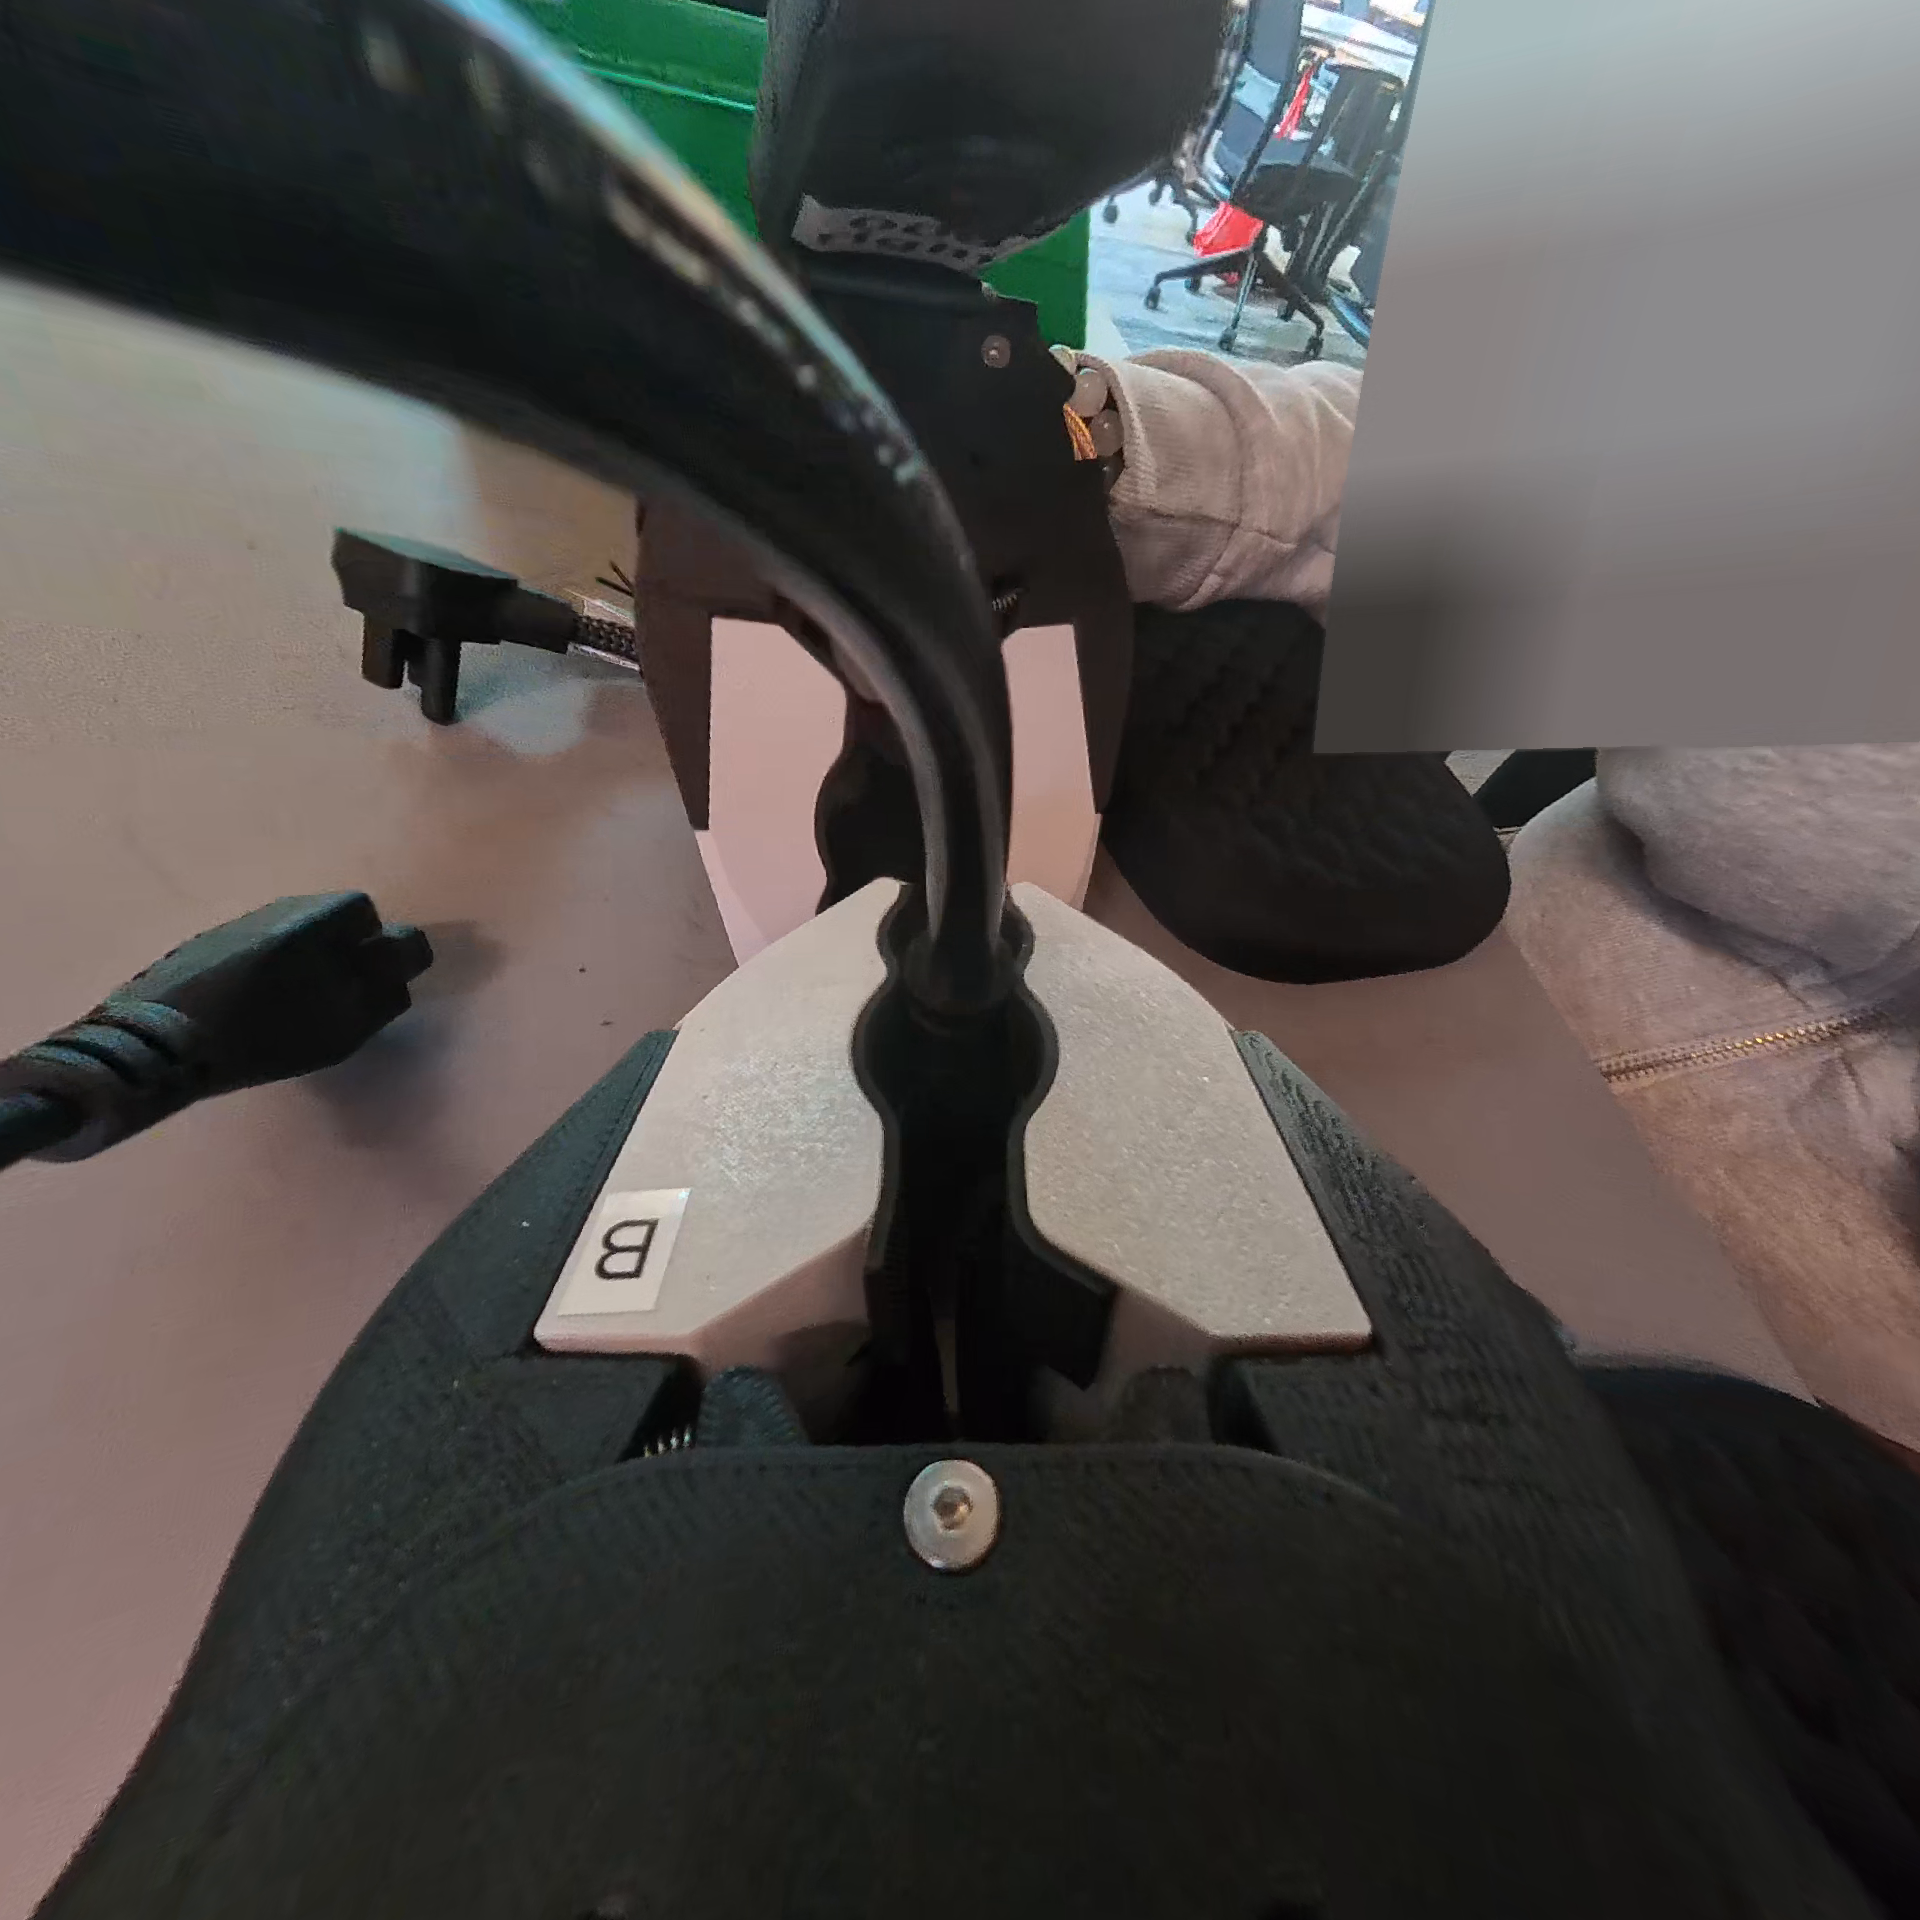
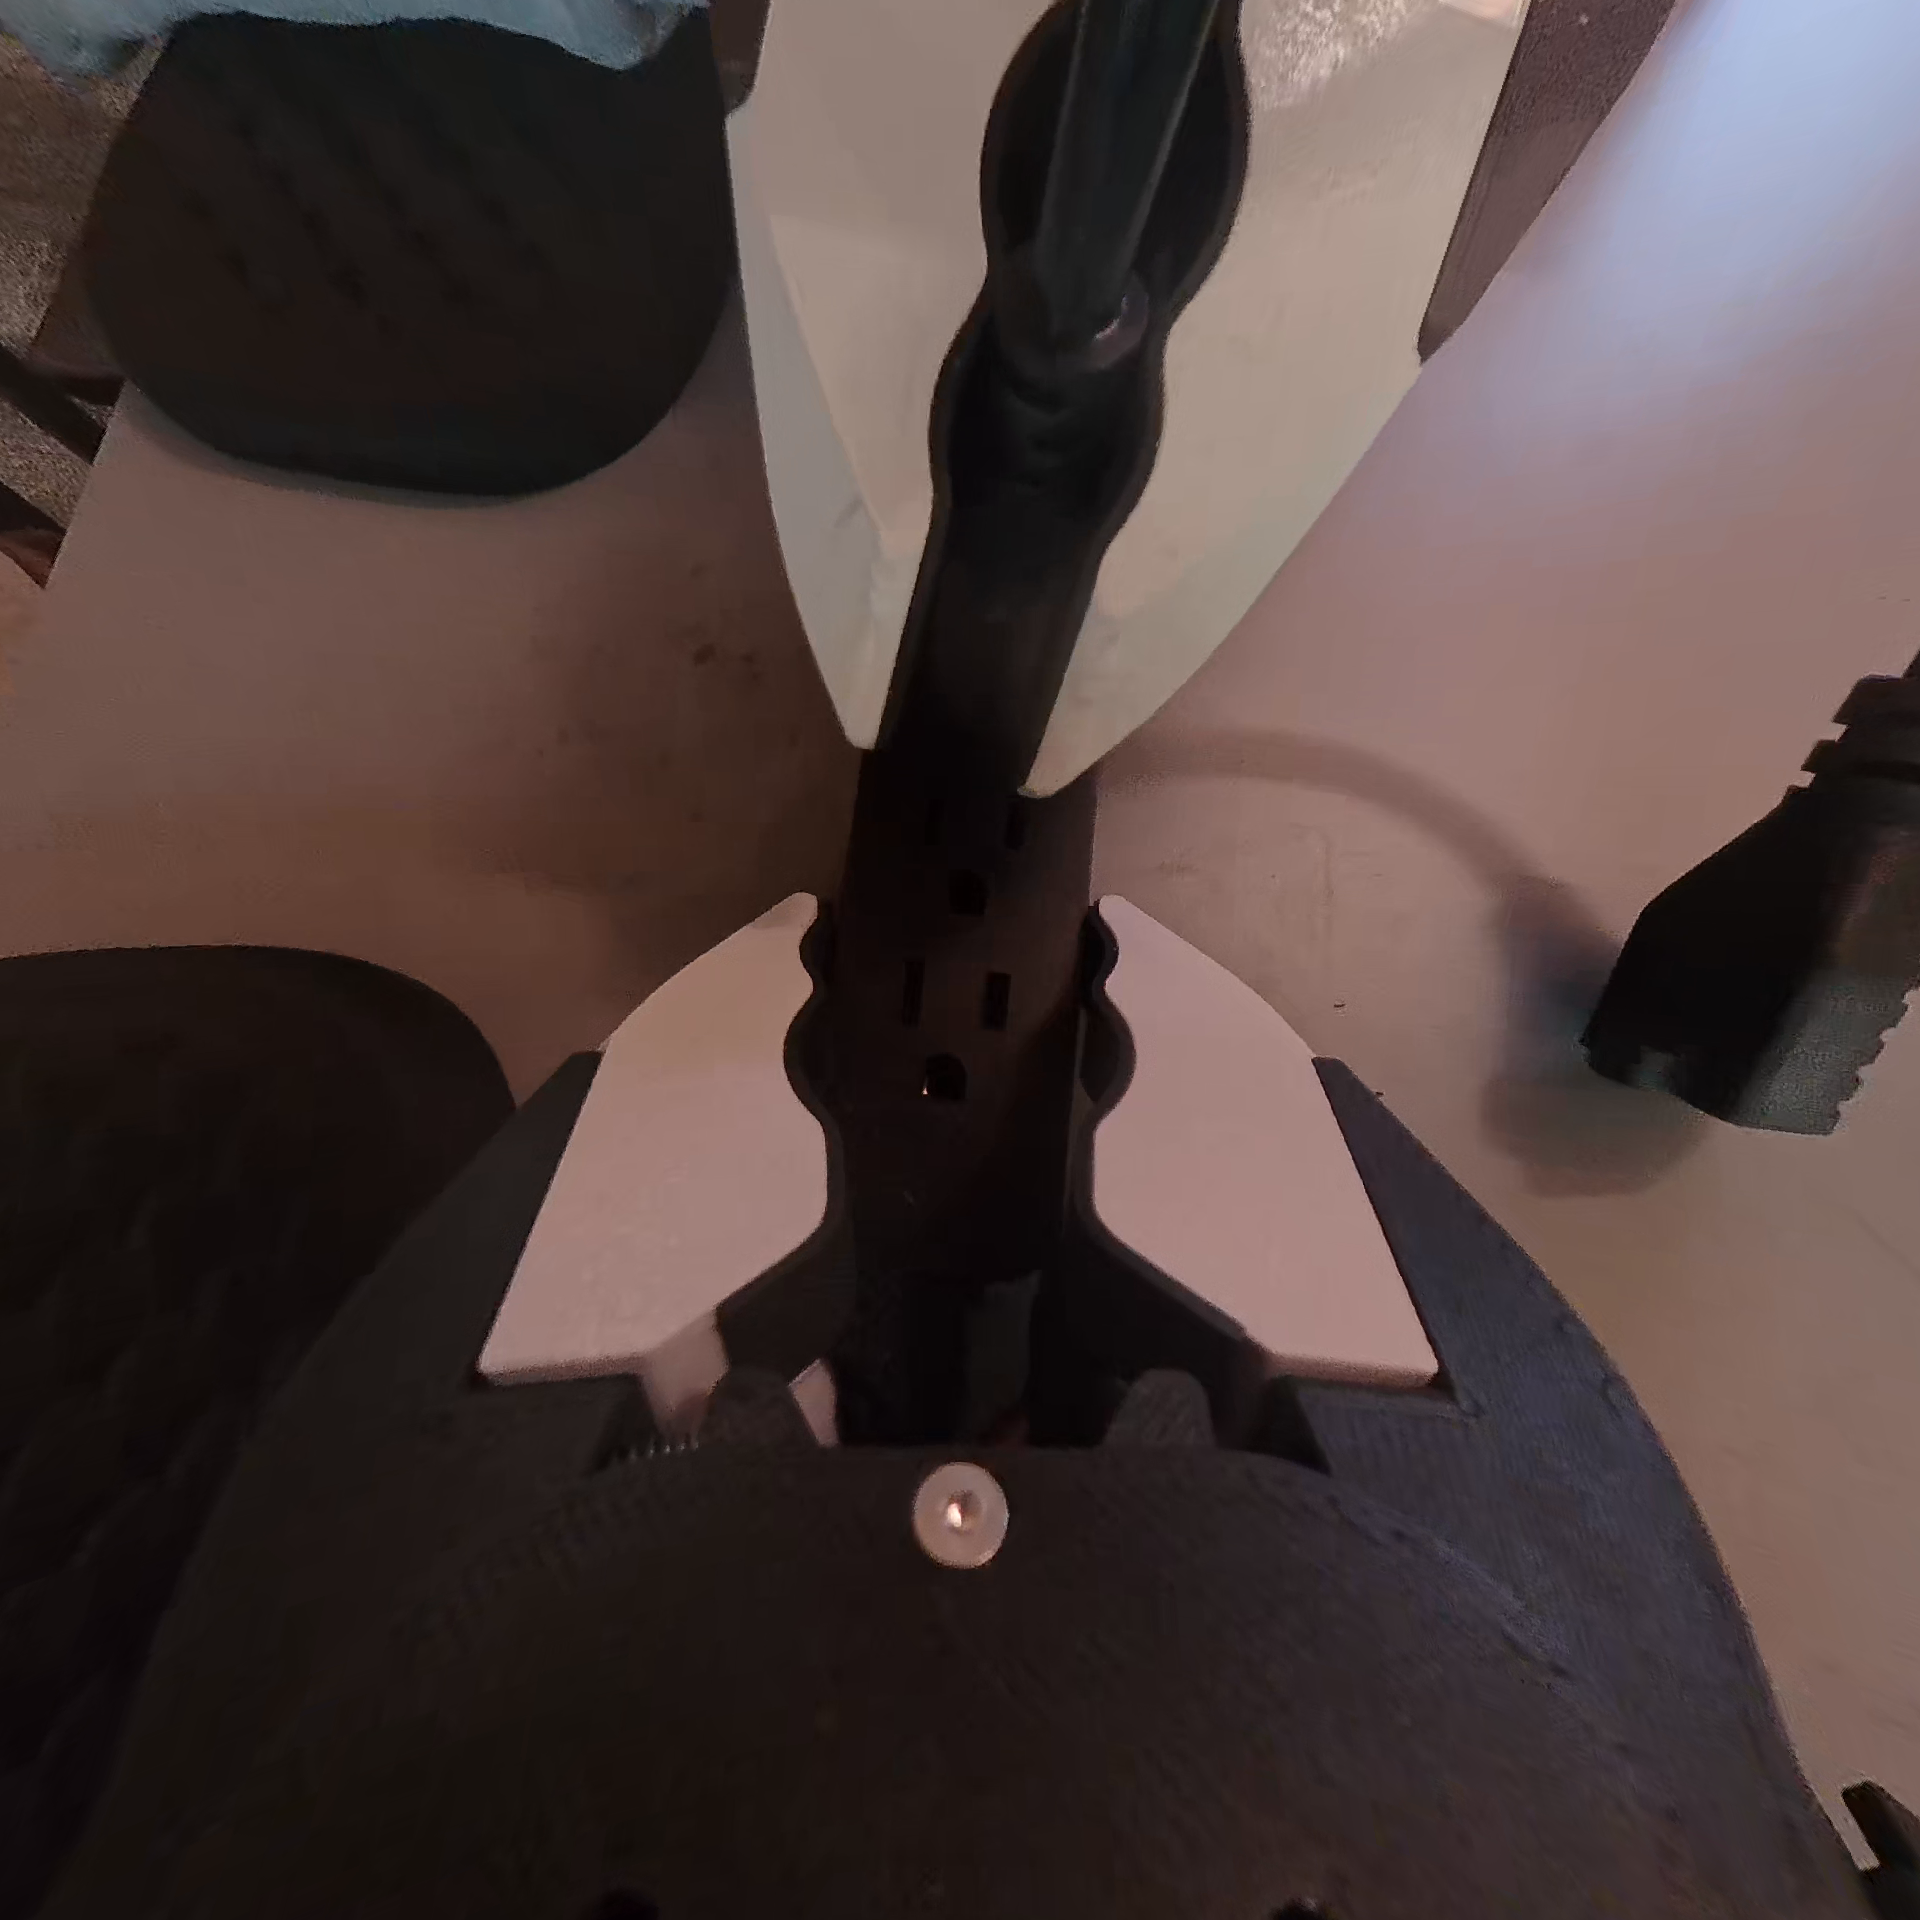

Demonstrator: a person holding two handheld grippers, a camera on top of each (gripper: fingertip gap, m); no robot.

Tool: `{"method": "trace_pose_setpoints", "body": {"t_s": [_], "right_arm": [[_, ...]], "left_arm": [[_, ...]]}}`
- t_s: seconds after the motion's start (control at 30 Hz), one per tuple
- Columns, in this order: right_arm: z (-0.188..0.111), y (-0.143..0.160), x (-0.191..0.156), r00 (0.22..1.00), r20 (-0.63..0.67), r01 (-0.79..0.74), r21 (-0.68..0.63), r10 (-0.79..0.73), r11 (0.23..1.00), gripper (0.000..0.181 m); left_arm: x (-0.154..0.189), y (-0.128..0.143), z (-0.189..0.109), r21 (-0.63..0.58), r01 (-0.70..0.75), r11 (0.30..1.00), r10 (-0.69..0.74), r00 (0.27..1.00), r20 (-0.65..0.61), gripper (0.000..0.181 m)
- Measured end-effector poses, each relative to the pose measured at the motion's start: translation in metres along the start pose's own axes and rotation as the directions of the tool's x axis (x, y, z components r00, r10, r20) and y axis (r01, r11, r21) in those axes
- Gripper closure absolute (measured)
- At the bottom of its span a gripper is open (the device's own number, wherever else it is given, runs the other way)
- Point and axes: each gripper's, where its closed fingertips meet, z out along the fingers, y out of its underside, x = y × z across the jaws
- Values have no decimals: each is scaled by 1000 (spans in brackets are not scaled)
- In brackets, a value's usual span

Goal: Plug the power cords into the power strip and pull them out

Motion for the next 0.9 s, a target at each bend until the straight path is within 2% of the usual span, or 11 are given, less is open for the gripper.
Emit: {"method": "trace_pose_setpoints", "body": {"t_s": [0.1,0.27,0.47,0.53,0.6,0.67,0.7,0.8,0.9], "right_arm": [[1,-1,1,1000,-5,-13,1,13,1000,135],[-1,1,0,1000,1,4,1,-4,1000,135],[-5,1,-1,1000,17,-6,-3,6,1000,134],[-18,-19,-3,998,57,-48,143,41,989,131],[-38,-48,1,992,87,-120,339,96,933,137],[-50,-70,7,992,54,-128,473,116,872,145],[-51,-75,8,994,26,-103,498,104,861,149],[-39,-69,8,998,-54,-19,412,45,911,146],[-38,-56,11,997,-55,-32,368,56,929,139]], "left_arm": [[0,1,-6,10,30,999,-30,999,-36,165],[0,1,2,-26,-1,1000,2,1000,17,166],[1,2,-3,-13,15,1000,-15,1000,-8,165],[0,2,-2,-20,17,1000,-17,1000,-4,165],[0,2,-2,-23,19,1000,-19,1000,-2,165],[0,2,-1,-36,20,999,-20,1000,4,165],[0,2,0,-41,15,999,-15,1000,7,165],[0,3,-4,-29,28,999,-28,1000,-9,164],[-3,6,-14,-24,44,999,-44,999,6,165]]}}
